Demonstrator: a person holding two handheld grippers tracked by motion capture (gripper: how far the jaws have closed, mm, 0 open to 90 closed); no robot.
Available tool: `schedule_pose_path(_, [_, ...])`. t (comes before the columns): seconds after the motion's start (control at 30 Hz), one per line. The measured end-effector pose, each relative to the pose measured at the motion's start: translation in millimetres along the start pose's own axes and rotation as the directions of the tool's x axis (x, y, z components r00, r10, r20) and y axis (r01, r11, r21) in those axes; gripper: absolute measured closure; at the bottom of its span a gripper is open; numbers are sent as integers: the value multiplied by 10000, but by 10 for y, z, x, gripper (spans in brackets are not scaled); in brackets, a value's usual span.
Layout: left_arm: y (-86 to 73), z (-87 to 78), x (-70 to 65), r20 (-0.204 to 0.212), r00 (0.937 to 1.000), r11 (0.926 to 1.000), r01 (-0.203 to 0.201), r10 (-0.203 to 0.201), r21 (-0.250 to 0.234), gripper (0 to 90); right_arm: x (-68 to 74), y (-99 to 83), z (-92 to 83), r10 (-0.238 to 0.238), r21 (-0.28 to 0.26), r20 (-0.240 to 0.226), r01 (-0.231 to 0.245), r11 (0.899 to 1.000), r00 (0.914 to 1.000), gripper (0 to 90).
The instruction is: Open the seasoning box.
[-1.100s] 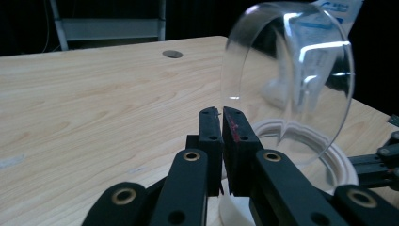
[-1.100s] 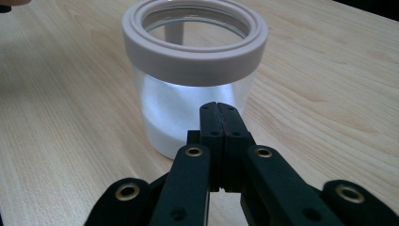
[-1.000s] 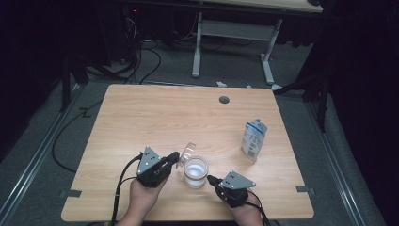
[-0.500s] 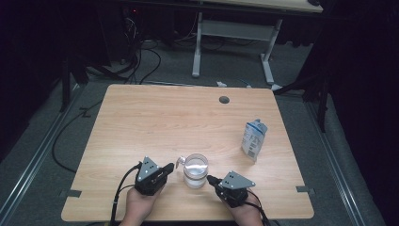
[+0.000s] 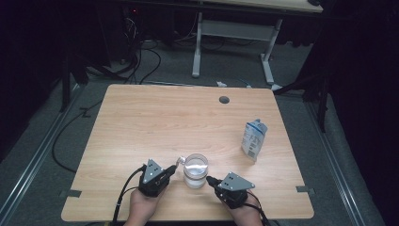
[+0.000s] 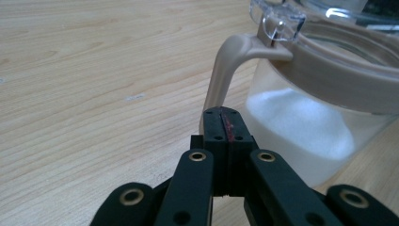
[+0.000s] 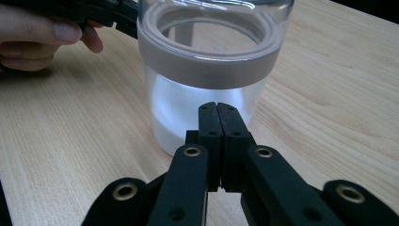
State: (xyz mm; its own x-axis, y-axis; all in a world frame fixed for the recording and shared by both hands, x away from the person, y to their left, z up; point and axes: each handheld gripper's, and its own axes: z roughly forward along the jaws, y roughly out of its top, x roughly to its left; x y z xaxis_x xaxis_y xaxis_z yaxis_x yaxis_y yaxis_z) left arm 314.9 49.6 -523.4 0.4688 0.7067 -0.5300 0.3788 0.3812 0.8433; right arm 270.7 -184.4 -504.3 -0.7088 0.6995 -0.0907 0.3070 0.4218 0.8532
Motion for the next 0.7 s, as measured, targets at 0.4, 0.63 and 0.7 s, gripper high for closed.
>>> schedule_pose_path(0.4, [-35,75,21,-147,9999,10000,34,-33,51,900,-33,-11,-25,149,0,55,-149,9999,9999,892])
schedule_pose_path(0.63, [-3,193,47,-148,9998,9999,141,-139,89,900,-35,-12,-21,157,33,79,-157,9999,9998,892])
schedule_pose_path(0.7, [13,235,44,-116,9998,9998,181,-179,130,900,-35,-12,-20,163,38,75,-163,9999,9998,892])
